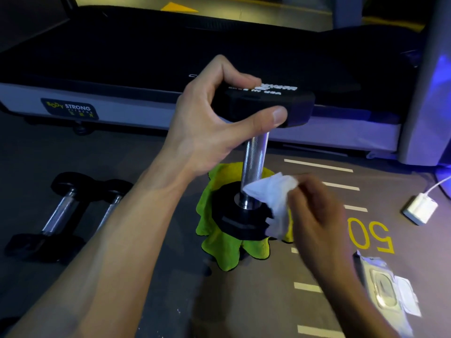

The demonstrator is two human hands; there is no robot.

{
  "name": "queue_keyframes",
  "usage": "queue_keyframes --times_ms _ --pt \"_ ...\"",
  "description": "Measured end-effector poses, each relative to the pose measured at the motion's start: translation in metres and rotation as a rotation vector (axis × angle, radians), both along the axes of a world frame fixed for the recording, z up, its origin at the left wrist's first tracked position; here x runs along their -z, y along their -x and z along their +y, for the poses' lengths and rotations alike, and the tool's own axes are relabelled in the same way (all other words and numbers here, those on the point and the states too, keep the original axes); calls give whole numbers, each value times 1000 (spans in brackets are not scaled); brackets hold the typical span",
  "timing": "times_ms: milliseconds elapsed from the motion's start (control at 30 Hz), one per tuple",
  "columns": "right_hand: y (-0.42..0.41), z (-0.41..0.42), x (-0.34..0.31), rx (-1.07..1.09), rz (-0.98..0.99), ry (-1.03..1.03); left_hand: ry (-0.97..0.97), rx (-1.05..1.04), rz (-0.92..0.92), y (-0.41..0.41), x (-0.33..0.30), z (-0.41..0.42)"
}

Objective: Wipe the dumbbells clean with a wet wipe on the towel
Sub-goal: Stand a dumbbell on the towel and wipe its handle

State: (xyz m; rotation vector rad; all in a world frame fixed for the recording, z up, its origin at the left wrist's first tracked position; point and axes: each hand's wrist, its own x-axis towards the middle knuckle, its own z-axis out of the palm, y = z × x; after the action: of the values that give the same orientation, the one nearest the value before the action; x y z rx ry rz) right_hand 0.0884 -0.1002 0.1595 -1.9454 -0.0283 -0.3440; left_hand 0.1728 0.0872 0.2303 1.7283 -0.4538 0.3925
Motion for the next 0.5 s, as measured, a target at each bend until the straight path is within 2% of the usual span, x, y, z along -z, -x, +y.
queue_keyframes --times_ms 67,167,267,367,500 --pt "-7 -15 -4 9 61 -89 -4 -2 0 -1 -1 -1" --pt "-19 -33 -15 -12 72 -57 -13 6 0 -2 -1 -2" --pt "-33 -42 -29 -3 18 209 -16 8 -4 -2 -1 -3" --pt "-49 -44 -38 -5 58 426 -19 11 -8 -1 -1 -2" --pt "-58 -51 -39 6 115 511 -25 14 -7 -2 -1 -2"
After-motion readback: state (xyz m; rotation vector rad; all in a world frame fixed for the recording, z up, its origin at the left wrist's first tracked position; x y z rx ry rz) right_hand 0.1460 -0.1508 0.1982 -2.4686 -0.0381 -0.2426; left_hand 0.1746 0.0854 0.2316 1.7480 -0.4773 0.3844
